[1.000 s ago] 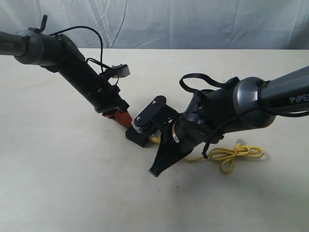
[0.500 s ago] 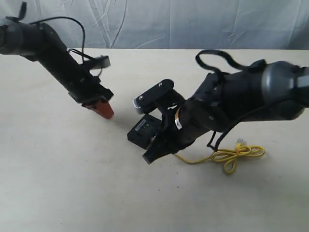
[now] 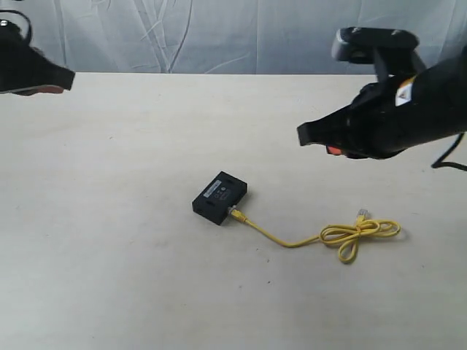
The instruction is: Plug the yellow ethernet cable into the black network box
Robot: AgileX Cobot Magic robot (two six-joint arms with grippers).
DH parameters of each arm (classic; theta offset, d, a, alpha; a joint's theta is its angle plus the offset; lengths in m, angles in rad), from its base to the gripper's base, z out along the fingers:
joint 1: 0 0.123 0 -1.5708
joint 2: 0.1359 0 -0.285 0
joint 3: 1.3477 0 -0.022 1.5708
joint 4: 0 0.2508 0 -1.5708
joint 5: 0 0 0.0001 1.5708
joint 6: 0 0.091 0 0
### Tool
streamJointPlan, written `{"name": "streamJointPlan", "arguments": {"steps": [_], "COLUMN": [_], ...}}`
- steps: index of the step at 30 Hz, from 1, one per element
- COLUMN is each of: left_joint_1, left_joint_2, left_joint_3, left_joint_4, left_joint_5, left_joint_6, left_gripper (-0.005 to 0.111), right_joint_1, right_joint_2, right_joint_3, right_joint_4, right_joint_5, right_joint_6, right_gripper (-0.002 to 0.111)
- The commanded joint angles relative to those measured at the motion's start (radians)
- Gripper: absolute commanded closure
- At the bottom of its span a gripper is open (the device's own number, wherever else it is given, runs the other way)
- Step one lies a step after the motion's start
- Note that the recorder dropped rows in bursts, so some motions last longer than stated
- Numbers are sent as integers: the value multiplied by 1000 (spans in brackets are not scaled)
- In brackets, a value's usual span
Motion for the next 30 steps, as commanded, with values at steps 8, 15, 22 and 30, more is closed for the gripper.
{"name": "streamJointPlan", "arguments": {"steps": [8, 15, 22, 30], "left_joint_1": [-4, -4, -4, -4], "left_joint_2": [-605, -709, -712, -712], "left_joint_3": [486, 514, 514, 514], "left_joint_4": [26, 26, 26, 38], "left_joint_5": [-231, -164, -164, -163], "left_joint_6": [-5, -5, -5, -5], "left_gripper": [107, 107, 107, 107], "right_joint_1": [-13, -13, -13, -266], "right_joint_2": [-535, -664, -711, -922], "right_joint_3": [341, 357, 359, 377], "right_joint_4": [-115, -115, -115, -77], "right_joint_5": [-409, -391, -390, -387], "right_joint_6": [-19, -19, -19, -19], "right_gripper": [109, 109, 109, 109]}}
